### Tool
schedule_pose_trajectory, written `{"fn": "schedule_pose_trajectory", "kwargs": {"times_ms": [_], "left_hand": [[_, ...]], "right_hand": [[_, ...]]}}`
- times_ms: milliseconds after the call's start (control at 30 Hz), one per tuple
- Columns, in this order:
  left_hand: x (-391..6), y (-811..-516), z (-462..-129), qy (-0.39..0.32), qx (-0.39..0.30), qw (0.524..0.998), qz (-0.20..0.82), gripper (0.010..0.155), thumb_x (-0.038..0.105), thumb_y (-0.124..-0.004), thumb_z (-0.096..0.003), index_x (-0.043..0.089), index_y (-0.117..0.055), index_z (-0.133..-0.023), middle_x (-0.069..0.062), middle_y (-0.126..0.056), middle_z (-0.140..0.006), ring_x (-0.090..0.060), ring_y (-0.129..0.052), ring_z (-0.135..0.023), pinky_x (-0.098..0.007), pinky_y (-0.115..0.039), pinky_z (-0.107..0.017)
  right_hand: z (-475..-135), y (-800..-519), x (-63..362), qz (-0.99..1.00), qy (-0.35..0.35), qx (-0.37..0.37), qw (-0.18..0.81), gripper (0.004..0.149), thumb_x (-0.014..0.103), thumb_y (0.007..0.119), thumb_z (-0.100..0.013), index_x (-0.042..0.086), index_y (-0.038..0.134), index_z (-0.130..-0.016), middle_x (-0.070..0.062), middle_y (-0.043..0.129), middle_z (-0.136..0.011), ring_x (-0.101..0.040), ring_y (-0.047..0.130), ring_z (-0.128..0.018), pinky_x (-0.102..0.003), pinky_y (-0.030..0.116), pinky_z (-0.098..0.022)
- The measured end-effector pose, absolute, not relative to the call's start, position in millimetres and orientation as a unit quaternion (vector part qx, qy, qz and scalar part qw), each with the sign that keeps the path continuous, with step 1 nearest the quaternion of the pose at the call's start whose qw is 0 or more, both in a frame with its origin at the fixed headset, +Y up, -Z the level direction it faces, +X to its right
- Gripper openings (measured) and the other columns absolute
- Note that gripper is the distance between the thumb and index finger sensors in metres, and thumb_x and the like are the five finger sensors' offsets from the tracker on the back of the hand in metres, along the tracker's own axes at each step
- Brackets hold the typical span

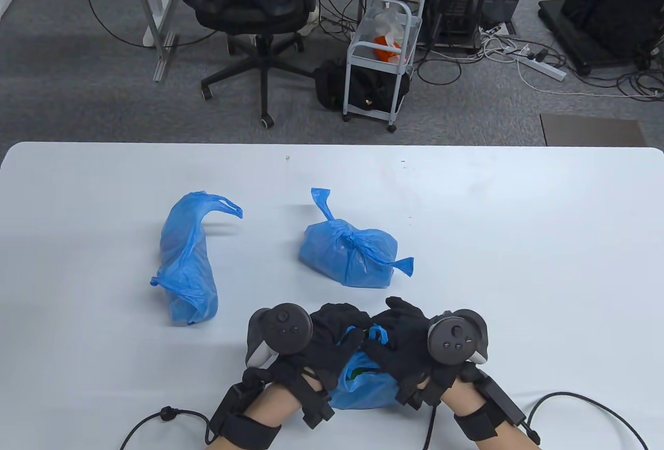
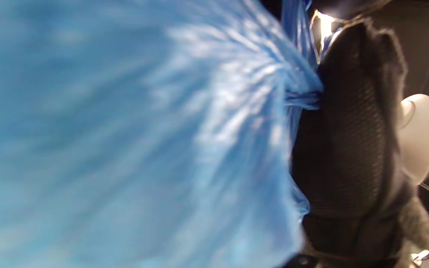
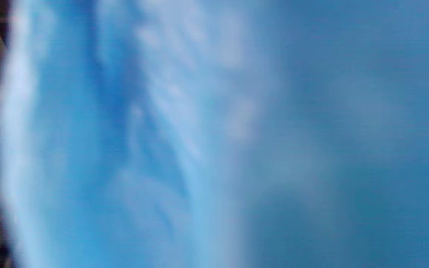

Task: Tie knot on plastic bag top

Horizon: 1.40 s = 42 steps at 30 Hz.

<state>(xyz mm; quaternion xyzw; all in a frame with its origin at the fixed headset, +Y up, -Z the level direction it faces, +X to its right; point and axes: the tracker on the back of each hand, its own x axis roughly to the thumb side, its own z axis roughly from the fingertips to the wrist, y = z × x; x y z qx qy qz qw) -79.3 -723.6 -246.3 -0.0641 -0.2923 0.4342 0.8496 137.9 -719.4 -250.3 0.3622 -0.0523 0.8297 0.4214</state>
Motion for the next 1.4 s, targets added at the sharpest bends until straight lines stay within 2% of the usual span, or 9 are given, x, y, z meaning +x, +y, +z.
{"fn": "schedule_pose_trajectory", "kwargs": {"times_ms": [200, 467, 567, 700, 800, 967, 1133, 1300, 1400], "left_hand": [[-77, -727, -246, -0.29, -0.067, 0.863, 0.407, 0.054, 0.058, -0.061, -0.0445, 0.036, -0.048, -0.092, 0.006, -0.079, -0.089, -0.03, -0.073, -0.094, -0.059, -0.048, -0.073], [-76, -722, -245, -0.291, -0.038, 0.882, 0.368, 0.041, 0.048, -0.062, -0.046, 0.03, -0.059, -0.083, 0.012, -0.092, -0.064, -0.023, -0.094, -0.073, -0.054, -0.066, -0.064], [-76, -722, -246, -0.286, -0.032, 0.884, 0.367, 0.041, 0.046, -0.063, -0.046, 0.027, -0.06, -0.082, 0.014, -0.094, -0.061, -0.023, -0.099, -0.07, -0.055, -0.071, -0.062], [-77, -726, -249, -0.285, -0.047, 0.872, 0.395, 0.041, 0.047, -0.062, -0.0458, 0.026, -0.059, -0.081, 0.014, -0.095, -0.062, -0.025, -0.1, -0.071, -0.056, -0.07, -0.062], [-76, -732, -250, -0.286, -0.077, 0.849, 0.438, 0.051, 0.057, -0.062, -0.0439, 0.028, -0.056, -0.085, 0.007, -0.09, -0.072, -0.028, -0.092, -0.079, -0.057, -0.065, -0.066], [-66, -730, -245, -0.309, -0.06, 0.866, 0.387, 0.062, 0.058, -0.064, -0.0442, 0.031, -0.039, -0.094, 0.008, -0.085, -0.075, -0.026, -0.086, -0.084, -0.056, -0.062, -0.068], [-61, -728, -245, -0.311, -0.04, 0.88, 0.357, 0.052, 0.049, -0.066, -0.0454, 0.029, -0.046, -0.089, 0.012, -0.087, -0.065, -0.022, -0.091, -0.075, -0.052, -0.066, -0.065], [-70, -727, -250, -0.293, -0.032, 0.883, 0.366, 0.042, 0.046, -0.067, -0.0458, 0.028, -0.054, -0.082, 0.016, -0.089, -0.057, -0.019, -0.095, -0.07, -0.051, -0.07, -0.062], [-78, -728, -255, -0.275, -0.036, 0.884, 0.377, 0.041, 0.045, -0.067, -0.0459, 0.027, -0.055, -0.081, 0.016, -0.089, -0.056, -0.019, -0.097, -0.068, -0.051, -0.071, -0.061]], "right_hand": [[-254, -720, 146, 0.821, -0.064, 0.338, 0.456, 0.049, 0.054, 0.073, -0.045, 0.016, 0.102, -0.056, -0.012, 0.106, -0.05, -0.045, 0.096, -0.058, -0.069, 0.052, -0.06], [-254, -723, 146, 0.824, -0.066, 0.314, 0.467, 0.049, 0.055, 0.074, -0.045, 0.016, 0.103, -0.055, -0.011, 0.106, -0.049, -0.044, 0.097, -0.057, -0.068, 0.054, -0.06], [-253, -722, 147, 0.834, -0.078, 0.301, 0.456, 0.049, 0.056, 0.074, -0.045, 0.018, 0.101, -0.058, -0.013, 0.102, -0.06, -0.047, 0.092, -0.063, -0.069, 0.05, -0.061], [-251, -719, 148, 0.842, -0.098, 0.293, 0.443, 0.049, 0.056, 0.074, -0.045, 0.017, 0.101, -0.057, -0.013, 0.101, -0.06, -0.046, 0.092, -0.063, -0.069, 0.051, -0.061], [-251, -719, 149, 0.842, -0.105, 0.286, 0.445, 0.047, 0.055, 0.076, -0.045, 0.018, 0.102, -0.055, -0.012, 0.103, -0.057, -0.046, 0.094, -0.06, -0.068, 0.053, -0.06], [-250, -718, 149, 0.839, -0.106, 0.275, 0.457, 0.045, 0.054, 0.077, -0.044, 0.018, 0.103, -0.052, -0.01, 0.104, -0.053, -0.044, 0.097, -0.057, -0.068, 0.056, -0.059], [-249, -721, 148, 0.84, -0.095, 0.267, 0.464, 0.047, 0.056, 0.076, -0.044, 0.018, 0.104, -0.049, -0.01, 0.106, -0.05, -0.044, 0.098, -0.056, -0.067, 0.056, -0.058], [-251, -721, 150, 0.849, -0.083, 0.257, 0.454, 0.05, 0.057, 0.076, -0.044, 0.016, 0.104, -0.054, -0.012, 0.104, -0.054, -0.045, 0.096, -0.057, -0.068, 0.054, -0.059], [-253, -718, 157, 0.863, -0.067, 0.24, 0.439, 0.057, 0.06, 0.075, -0.044, 0.015, 0.094, -0.073, -0.015, 0.097, -0.068, -0.047, 0.091, -0.064, -0.069, 0.049, -0.061]]}}
